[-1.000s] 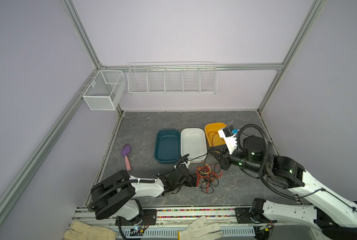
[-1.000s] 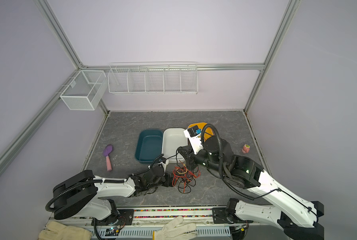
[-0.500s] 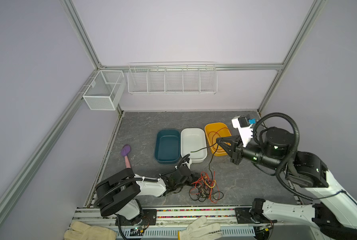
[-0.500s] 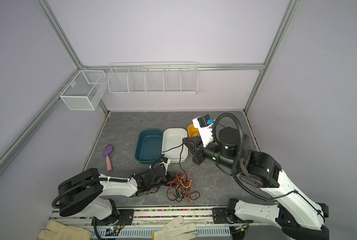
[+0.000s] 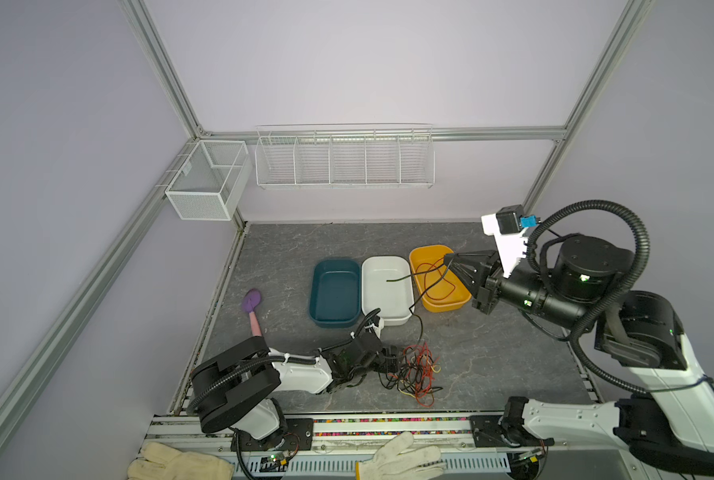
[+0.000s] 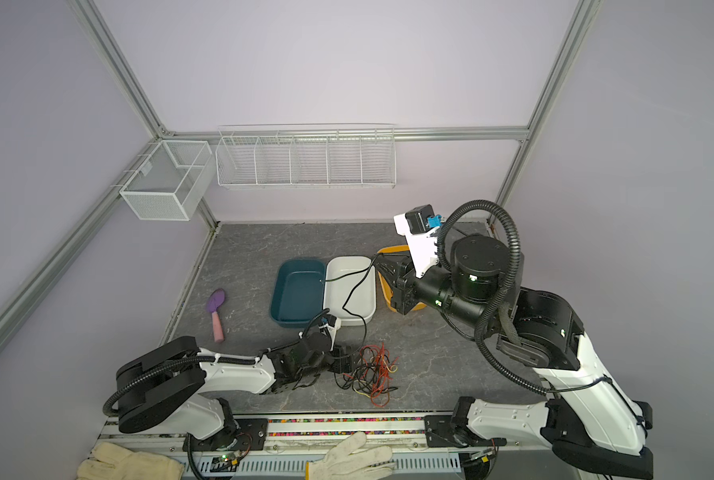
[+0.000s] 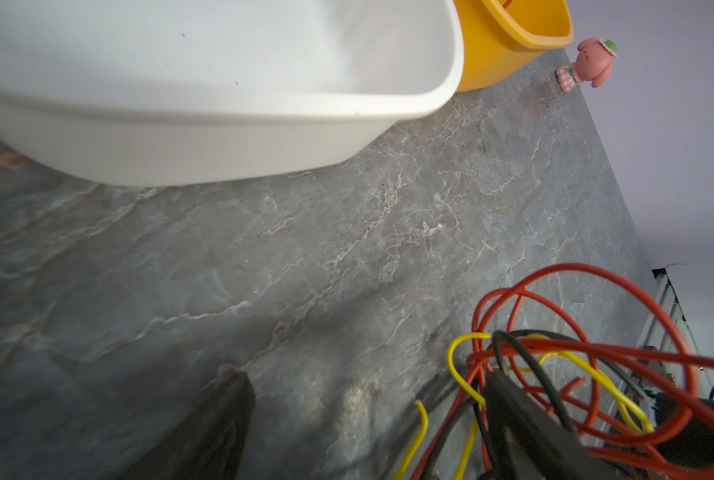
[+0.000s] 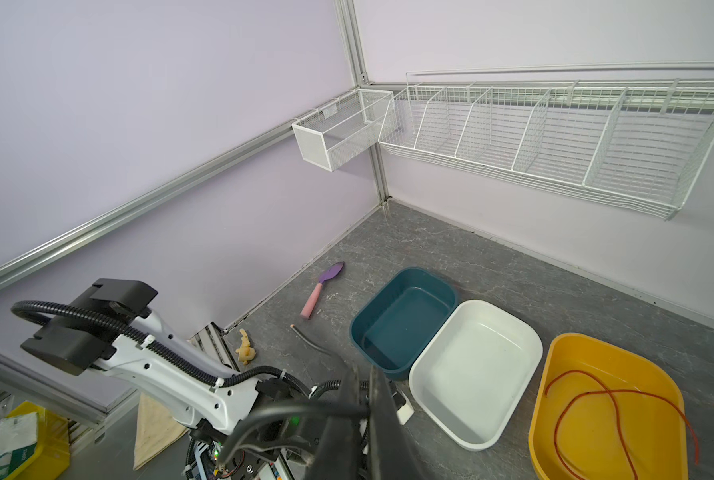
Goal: Untangle the cables
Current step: 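Carry the black wire with the right gripper over the white tub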
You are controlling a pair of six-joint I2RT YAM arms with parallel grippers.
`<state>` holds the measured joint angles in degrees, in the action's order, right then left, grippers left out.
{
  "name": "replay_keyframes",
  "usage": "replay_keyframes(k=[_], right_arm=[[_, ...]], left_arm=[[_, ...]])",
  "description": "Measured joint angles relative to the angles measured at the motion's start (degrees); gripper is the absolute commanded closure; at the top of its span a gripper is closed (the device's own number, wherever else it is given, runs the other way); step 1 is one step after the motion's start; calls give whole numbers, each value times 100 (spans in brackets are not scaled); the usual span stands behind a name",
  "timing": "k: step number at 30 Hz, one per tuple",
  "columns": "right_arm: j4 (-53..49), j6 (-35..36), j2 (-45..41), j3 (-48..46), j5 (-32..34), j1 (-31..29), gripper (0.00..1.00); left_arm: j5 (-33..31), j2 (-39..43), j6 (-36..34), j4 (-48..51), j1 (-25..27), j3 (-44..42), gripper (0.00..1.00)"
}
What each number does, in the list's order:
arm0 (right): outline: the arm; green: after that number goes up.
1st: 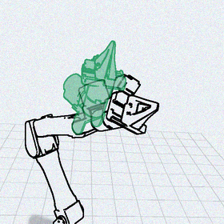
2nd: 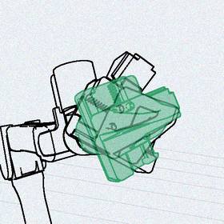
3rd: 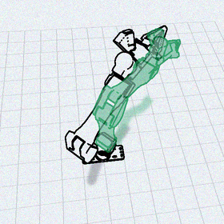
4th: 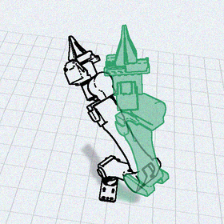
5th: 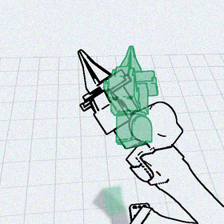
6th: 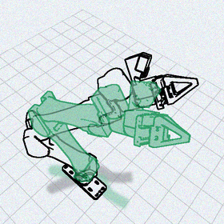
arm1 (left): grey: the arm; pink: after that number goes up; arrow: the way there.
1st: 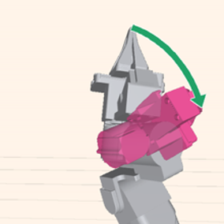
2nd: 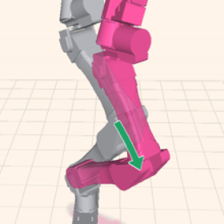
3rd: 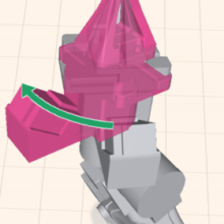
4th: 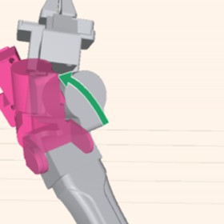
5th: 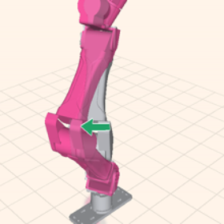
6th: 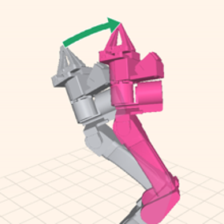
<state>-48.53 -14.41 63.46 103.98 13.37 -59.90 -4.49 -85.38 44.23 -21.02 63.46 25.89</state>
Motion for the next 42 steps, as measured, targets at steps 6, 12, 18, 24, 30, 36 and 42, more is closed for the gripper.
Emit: replay_keyframes(k=[6,12,18,24,30,36,42], right_arm=[[-33,219,264,0,181,114,93],[-33,267,664,0,-85,772,93],[-7,267,1019,2,-446,1451,93],[118,267,1475,4,-697,1829,93],[424,291,1950,-50,-527,1974,93],[721,354,2426,-216,-195,2006,93],[990,393,2830,-485,-2,2041,93]], left_arm=[[-291,754,-122,1475,9,22,7],[-841,1912,-138,2647,9,-33,5],[-1128,2881,-138,2903,9,-522,3],[-1292,3825,-125,3178,9,-892,1],[-1403,4765,-46,3477,9,-1056,1],[-1482,5248,7,3735,9,-1143,0],[-1484,5252,7,3781,9,-1187,0]])
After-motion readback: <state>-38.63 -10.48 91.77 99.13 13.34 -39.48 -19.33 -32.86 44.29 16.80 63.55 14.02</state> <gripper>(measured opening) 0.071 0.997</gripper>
